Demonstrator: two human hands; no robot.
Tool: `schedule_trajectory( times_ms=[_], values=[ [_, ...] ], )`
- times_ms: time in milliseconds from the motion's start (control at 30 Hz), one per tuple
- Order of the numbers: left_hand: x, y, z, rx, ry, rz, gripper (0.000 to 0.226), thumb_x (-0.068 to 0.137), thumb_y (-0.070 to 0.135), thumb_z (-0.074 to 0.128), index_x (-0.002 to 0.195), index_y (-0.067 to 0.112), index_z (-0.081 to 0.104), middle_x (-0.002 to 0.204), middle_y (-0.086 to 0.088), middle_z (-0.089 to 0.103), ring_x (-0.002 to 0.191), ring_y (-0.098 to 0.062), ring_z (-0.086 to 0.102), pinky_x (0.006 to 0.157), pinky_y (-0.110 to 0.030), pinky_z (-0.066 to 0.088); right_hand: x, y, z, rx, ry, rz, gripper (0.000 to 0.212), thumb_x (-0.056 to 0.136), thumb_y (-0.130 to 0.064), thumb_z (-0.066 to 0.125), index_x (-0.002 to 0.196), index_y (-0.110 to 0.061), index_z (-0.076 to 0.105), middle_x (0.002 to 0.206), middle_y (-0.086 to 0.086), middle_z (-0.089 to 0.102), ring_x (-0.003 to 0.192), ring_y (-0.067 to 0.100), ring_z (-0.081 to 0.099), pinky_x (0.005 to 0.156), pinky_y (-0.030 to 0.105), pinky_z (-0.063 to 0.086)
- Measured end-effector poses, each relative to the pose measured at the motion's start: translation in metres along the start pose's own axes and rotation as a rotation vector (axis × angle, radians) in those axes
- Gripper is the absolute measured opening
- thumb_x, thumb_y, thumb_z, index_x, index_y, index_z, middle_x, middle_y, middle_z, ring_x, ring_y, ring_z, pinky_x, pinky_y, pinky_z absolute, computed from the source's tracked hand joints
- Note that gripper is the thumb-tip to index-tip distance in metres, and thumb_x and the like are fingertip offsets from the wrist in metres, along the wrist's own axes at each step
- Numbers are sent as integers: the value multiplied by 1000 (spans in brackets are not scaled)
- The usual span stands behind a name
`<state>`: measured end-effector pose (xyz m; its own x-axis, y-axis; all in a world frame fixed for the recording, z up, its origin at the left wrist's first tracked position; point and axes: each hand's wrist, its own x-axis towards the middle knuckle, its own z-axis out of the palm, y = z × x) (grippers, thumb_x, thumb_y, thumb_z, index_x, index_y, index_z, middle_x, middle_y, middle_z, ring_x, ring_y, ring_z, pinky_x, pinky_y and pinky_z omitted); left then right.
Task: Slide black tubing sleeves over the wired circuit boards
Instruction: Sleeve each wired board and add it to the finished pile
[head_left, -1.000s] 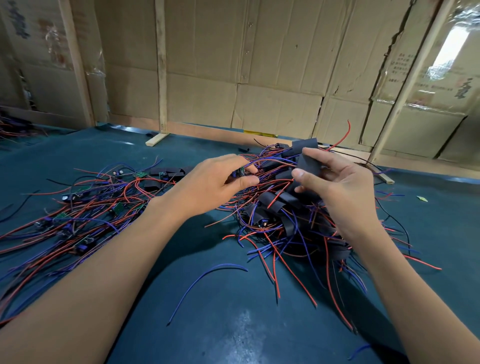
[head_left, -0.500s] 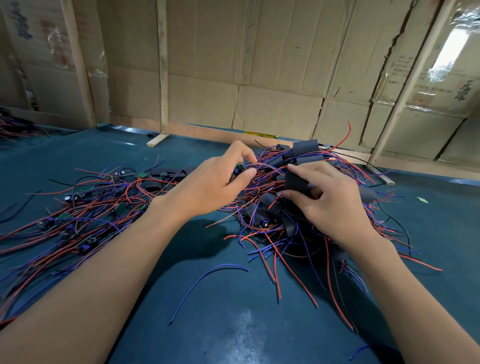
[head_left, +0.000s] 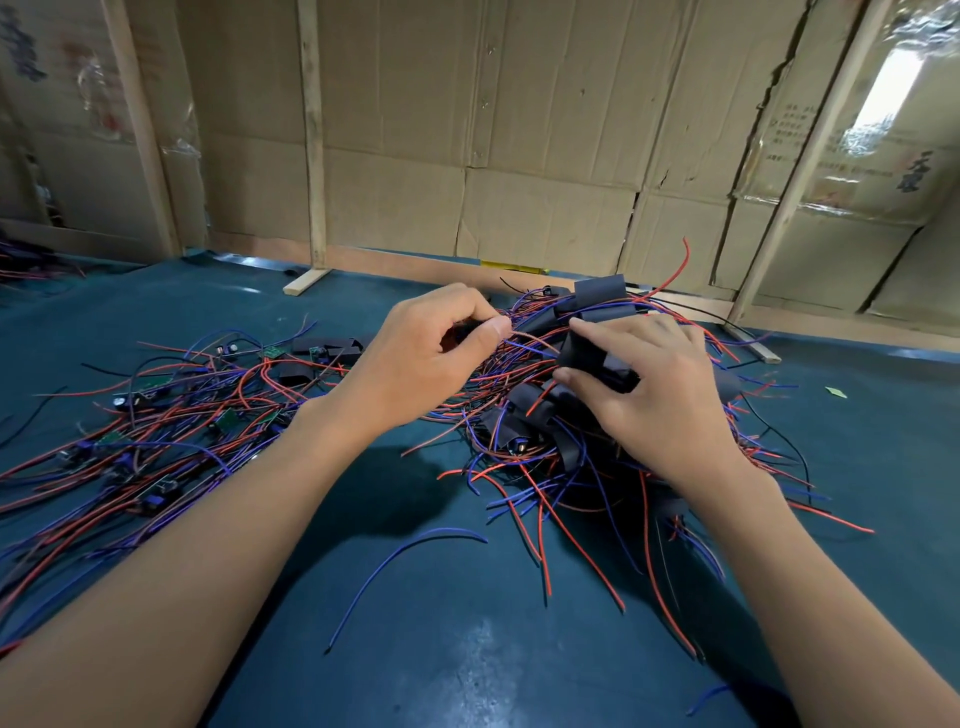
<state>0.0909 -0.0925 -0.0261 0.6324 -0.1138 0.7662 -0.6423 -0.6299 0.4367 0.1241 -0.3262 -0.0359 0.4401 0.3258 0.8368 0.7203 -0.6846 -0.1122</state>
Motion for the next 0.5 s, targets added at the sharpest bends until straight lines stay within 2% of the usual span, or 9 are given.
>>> schedule_trajectory(
  times_ms=[67,167,333,433,500],
  values=[
    [1,3,2,-81,-34,-34,10,95,18,67,91,10,72,83,7,67,74,-4,60,71,-21,45,-1,-3,1,26,-2,-27,43,78,-31,79,117,-15,74,108,0,74,102,28,65,91,37,31],
    [0,8,6,-267,-115,-122,6,91,7,70,96,6,74,93,-5,75,87,-15,70,85,-31,54,-1,-8,4,24,-20,-85,41,80,-28,81,117,-14,74,110,-1,75,103,24,67,92,33,31],
    [-1,13,11,-376,-220,-215,13,87,3,74,98,9,72,94,-9,74,84,-11,67,85,-31,54,-2,-13,6,123,-65,-92,36,83,-13,82,118,-9,74,112,4,73,103,25,68,91,38,49],
    [-1,12,10,-470,-250,-270,30,80,0,79,105,12,67,107,-12,72,91,-15,66,89,-29,54,-1,-13,5,190,-7,-67,27,83,-6,80,110,-5,76,104,8,74,93,20,70,87,25,51],
    [1,10,8,-494,-226,-301,37,77,-3,81,107,11,63,108,-11,70,88,-17,64,84,-30,54,0,-11,5,184,25,-40,23,84,-4,80,107,-3,77,101,9,75,90,21,71,84,22,51]
  ],
)
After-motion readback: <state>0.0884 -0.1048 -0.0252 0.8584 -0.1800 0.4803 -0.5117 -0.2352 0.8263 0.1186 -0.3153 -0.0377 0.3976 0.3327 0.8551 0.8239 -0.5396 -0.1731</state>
